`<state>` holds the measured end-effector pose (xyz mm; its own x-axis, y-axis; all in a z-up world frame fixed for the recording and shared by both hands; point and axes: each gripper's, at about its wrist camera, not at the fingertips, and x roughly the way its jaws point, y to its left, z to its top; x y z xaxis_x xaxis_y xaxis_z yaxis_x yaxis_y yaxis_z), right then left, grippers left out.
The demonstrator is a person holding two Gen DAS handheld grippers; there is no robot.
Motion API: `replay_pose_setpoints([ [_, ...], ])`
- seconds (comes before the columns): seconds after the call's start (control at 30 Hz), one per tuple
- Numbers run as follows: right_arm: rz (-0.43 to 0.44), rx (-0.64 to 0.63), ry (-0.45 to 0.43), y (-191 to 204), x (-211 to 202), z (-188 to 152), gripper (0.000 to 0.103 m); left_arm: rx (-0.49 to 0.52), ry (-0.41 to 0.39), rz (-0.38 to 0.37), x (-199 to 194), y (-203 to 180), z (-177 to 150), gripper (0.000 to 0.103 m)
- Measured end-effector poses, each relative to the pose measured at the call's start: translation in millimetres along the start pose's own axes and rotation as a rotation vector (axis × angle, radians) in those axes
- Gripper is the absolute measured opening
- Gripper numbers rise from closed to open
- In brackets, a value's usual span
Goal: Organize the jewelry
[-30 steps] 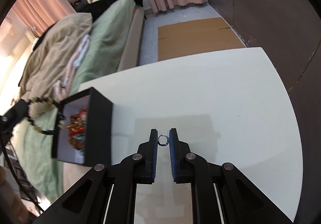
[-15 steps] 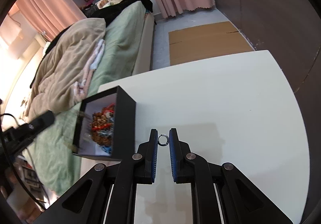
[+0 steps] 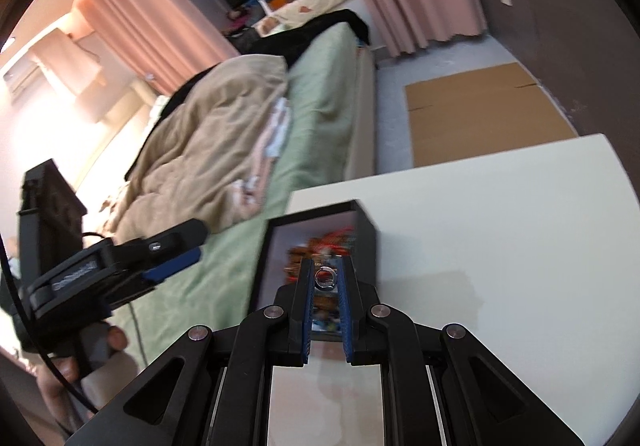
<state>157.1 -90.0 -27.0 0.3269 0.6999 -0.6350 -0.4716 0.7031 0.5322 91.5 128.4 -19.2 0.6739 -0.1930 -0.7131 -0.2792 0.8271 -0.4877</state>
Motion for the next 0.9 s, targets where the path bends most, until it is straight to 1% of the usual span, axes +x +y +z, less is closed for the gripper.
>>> replay_pose_setpoints([
  [0.07, 0.033, -0.019, 0.007, 10, 5, 0, 0.013, -0.010, -0.003, -0.001, 0, 4, 2, 0.062],
  [0.1, 0.031, -0.028, 0.011, 14, 6, -1, 0.013, -0.013, -0.004, 0.000, -1, 5, 3, 0.062],
  [0.13, 0.016, -0.036, 0.020, 16, 8, -1, 0.019, -0.017, -0.006, 0.003, -1, 7, 3, 0.063],
  [0.17, -0.002, -0.034, 0.033, 16, 10, -2, 0.027, -0.018, -0.008, 0.005, -2, 8, 4, 0.063],
  [0.2, -0.011, -0.026, 0.032, 14, 10, -2, 0.048, -0.016, -0.012, 0.008, -3, 9, 4, 0.063],
  [0.23, -0.018, -0.015, 0.020, 11, 8, -3, 0.061, -0.013, -0.015, 0.013, -4, 9, 4, 0.063],
  [0.3, -0.037, 0.005, 0.002, 3, 0, -3, 0.061, -0.007, -0.018, 0.015, -5, 9, 3, 0.063],
  [0.4, -0.045, 0.029, -0.015, -7, -12, -2, 0.062, 0.008, -0.023, 0.005, -7, 5, -1, 0.069],
  [0.47, -0.066, 0.039, -0.029, -13, -20, -3, 0.063, 0.016, -0.045, 0.003, -11, 0, -4, 0.069],
  [0.5, -0.073, 0.041, -0.034, -14, -23, -4, 0.066, 0.030, -0.058, 0.002, -14, -4, -5, 0.073],
  [0.53, -0.082, 0.041, -0.039, -15, -26, -4, 0.070, 0.045, -0.068, 0.002, -16, -8, -7, 0.081],
  [0.6, -0.097, 0.039, -0.048, -17, -33, -5, 0.072, 0.077, -0.089, 0.012, -21, -16, -11, 0.090],
  [0.7, -0.110, 0.038, -0.048, -20, -41, -7, 0.075, 0.114, -0.102, 0.029, -23, -25, -17, 0.092],
  [0.8, -0.128, 0.032, -0.052, -22, -49, -10, 0.092, 0.144, -0.101, 0.058, -23, -33, -24, 0.092],
  [0.9, -0.142, 0.027, -0.065, -24, -59, -13, 0.093, 0.191, -0.107, 0.084, -25, -42, -32, 0.093],
])
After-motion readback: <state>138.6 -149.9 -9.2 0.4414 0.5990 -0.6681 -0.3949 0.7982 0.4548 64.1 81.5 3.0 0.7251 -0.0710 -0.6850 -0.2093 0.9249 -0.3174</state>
